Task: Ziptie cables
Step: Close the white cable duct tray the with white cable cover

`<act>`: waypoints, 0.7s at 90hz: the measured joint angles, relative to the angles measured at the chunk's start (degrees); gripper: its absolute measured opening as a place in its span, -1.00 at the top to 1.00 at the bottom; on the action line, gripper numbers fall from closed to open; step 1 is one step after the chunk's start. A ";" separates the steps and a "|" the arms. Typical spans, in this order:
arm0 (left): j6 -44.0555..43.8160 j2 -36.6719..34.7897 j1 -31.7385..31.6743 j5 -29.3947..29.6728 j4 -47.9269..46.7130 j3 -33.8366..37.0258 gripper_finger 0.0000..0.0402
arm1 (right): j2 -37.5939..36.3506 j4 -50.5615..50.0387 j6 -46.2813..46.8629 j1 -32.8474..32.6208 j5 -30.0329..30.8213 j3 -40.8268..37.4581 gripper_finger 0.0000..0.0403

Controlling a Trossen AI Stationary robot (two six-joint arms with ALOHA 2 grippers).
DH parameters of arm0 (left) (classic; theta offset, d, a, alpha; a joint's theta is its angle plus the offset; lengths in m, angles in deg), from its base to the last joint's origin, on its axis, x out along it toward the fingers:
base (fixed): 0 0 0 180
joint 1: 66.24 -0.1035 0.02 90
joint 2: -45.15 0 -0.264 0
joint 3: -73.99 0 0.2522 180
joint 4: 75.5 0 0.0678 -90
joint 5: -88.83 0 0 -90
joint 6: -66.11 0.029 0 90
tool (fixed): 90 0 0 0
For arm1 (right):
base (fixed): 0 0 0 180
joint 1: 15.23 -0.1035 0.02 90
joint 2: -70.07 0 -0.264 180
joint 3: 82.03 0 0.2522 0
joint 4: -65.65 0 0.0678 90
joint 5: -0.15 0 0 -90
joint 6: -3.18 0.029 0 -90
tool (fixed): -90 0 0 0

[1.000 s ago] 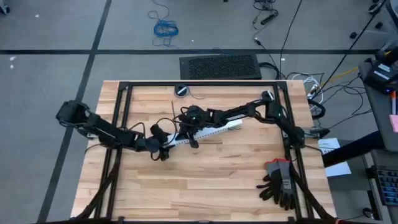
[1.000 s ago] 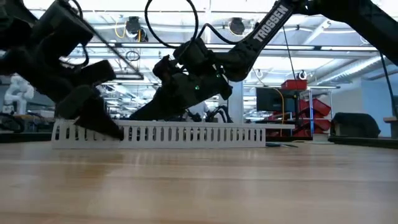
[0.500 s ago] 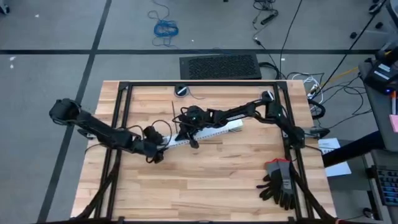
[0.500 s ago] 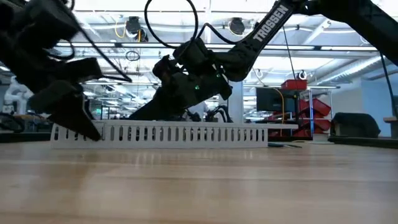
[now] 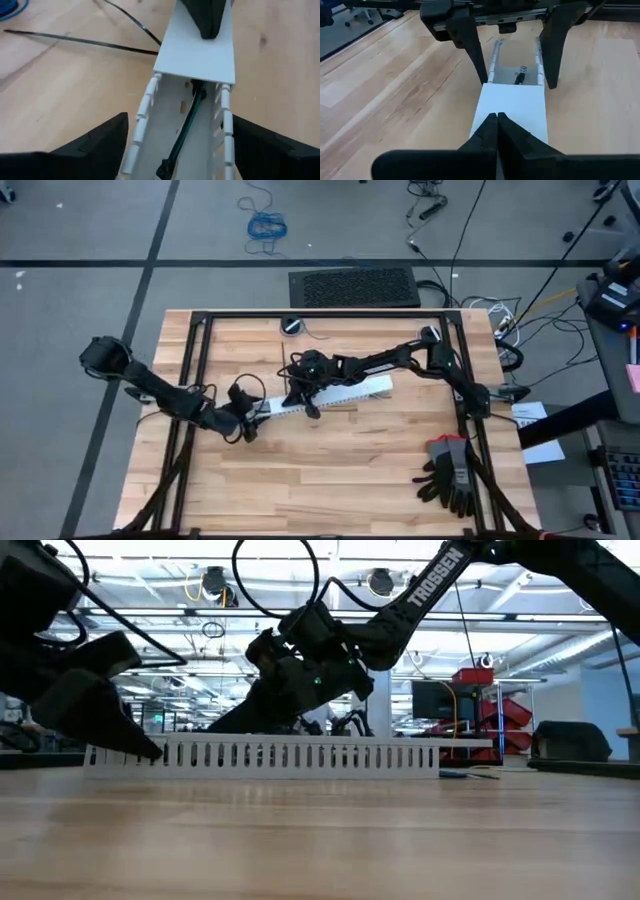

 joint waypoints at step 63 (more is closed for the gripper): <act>1.30 0.25 0.04 -0.29 1.99 0.17 -0.33 | 2.34 6.64 2.01 -0.89 -0.41 -0.17 1.00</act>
